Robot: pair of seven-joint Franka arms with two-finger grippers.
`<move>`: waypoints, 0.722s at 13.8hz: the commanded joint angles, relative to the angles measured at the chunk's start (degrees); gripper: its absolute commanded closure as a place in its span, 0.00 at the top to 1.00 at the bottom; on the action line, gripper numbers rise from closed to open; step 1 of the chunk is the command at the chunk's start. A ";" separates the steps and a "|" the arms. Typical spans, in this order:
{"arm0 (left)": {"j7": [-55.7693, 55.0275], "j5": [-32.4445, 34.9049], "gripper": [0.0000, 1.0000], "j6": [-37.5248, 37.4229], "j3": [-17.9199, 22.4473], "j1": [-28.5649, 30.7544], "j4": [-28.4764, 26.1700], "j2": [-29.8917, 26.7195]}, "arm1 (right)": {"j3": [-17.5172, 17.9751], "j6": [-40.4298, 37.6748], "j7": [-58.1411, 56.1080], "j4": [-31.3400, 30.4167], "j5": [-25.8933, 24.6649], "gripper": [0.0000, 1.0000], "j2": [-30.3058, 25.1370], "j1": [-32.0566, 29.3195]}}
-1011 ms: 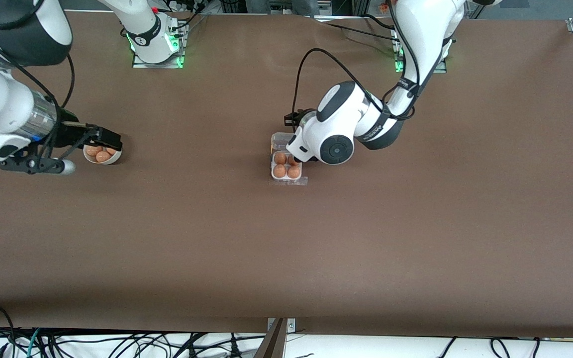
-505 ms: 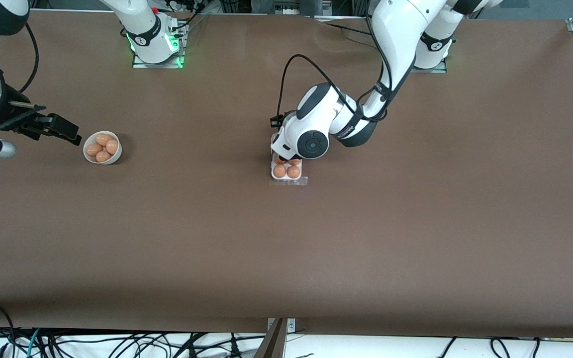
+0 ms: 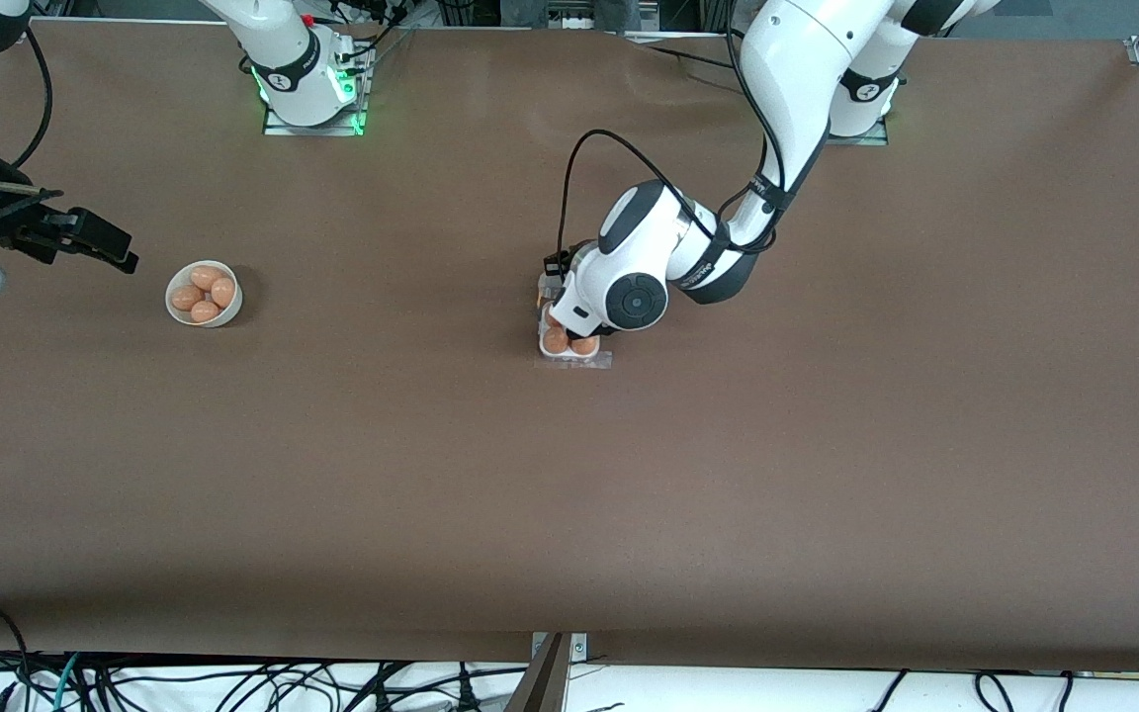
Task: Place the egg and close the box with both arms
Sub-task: 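Swing the box lid over the eggs with the left gripper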
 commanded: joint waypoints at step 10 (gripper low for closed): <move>-0.36 5.42 0.54 -1.54 9.23 0.08 9.78 -0.12 | 1.55 -0.88 -3.86 -1.45 -2.12 1.00 -1.92 -1.45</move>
